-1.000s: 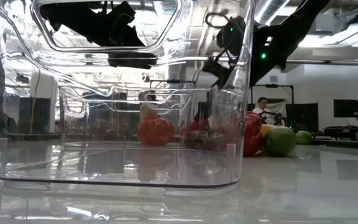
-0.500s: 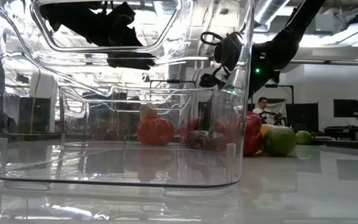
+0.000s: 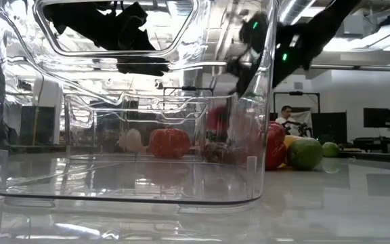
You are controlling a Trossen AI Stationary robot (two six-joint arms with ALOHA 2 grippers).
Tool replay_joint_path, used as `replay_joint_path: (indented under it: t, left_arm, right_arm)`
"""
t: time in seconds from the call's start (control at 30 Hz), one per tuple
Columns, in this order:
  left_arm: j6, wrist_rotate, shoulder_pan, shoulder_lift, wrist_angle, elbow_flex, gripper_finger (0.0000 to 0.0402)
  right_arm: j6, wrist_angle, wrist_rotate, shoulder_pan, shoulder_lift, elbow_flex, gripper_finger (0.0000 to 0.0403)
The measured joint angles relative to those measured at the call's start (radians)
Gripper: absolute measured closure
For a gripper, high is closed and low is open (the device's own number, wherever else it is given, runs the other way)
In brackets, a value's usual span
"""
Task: Sort produce into baskets
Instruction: Put the top red bell pepper into the top transparent bin, then put the potato into the top transparent bin
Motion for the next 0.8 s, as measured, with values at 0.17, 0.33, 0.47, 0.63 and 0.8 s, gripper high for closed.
replay_joint_path:
  t: [0.17, 0.33, 0.47, 0.63, 0.8]
  left_arm:
    - [0.004, -0.004, 0.000, 0.000, 0.013, 0.000, 0.0121]
    - [0.005, -0.004, 0.000, 0.000, 0.036, 0.000, 0.0121]
    - [0.018, -0.004, 0.000, 0.001, 0.097, 0.000, 0.0121]
    - [0.089, 0.029, 0.000, 0.001, 0.158, 0.061, 0.0121]
    - [0.123, 0.055, 0.000, 0.000, 0.115, 0.167, 0.0121]
  right_arm:
    - [0.000, 0.028, -0.049, 0.049, -0.121, 0.000, 0.0078]
    - [0.008, 0.129, -0.259, 0.101, -0.128, 0.000, 0.0052]
    - [0.007, 0.163, -0.320, 0.131, -0.088, 0.000, 0.0023]
    - [0.007, 0.143, -0.317, 0.132, -0.101, 0.000, 0.0008]
    - [0.027, -0.183, -0.184, 0.135, -0.246, 0.023, 0.0014]
